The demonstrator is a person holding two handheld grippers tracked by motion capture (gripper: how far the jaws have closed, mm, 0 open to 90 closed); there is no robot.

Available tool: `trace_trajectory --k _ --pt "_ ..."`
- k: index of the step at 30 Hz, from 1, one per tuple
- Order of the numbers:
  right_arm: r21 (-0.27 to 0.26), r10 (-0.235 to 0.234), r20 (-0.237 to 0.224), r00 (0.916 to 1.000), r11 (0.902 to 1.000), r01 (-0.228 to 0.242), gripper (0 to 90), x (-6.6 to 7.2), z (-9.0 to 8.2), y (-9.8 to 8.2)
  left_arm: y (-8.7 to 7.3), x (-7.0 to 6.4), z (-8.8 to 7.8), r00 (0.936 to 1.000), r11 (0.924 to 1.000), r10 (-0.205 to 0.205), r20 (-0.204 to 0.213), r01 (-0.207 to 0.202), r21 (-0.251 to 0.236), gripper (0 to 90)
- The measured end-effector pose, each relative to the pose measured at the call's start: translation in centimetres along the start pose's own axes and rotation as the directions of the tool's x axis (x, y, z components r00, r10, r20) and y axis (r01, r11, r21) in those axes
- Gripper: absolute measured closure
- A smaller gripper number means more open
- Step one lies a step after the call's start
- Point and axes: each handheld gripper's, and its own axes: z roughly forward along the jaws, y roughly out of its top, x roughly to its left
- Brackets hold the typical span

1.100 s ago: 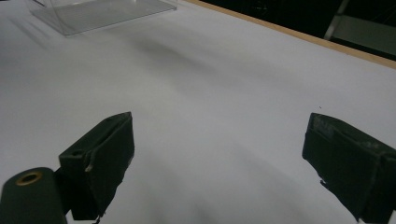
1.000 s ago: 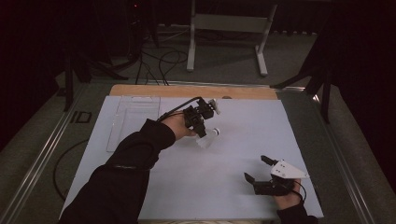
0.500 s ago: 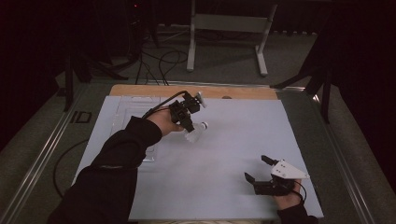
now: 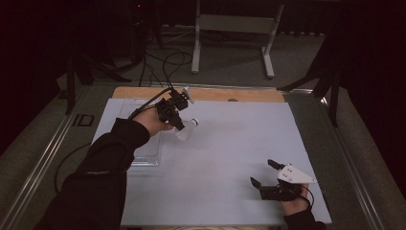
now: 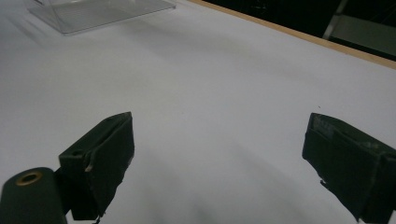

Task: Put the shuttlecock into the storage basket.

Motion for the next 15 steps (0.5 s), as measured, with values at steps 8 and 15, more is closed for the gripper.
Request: trace_trajectory --k 8,15 --pt "0.001 0.003 0.002 1.0 1.0 -0.003 9.4 0.0 0.0 0.0 -1.6 1.5 -0.8 0.9981 0.9984 -0.056 -0.028 0.055 -0.007 90.0" --pt "0.003 0.003 0.004 1.0 1.0 -0.003 9.4 0.0 0.0 0.0 -3.4 3.4 -1.5 0.9913 0.9923 -0.123 -0.047 0.122 -0.018 90.0"
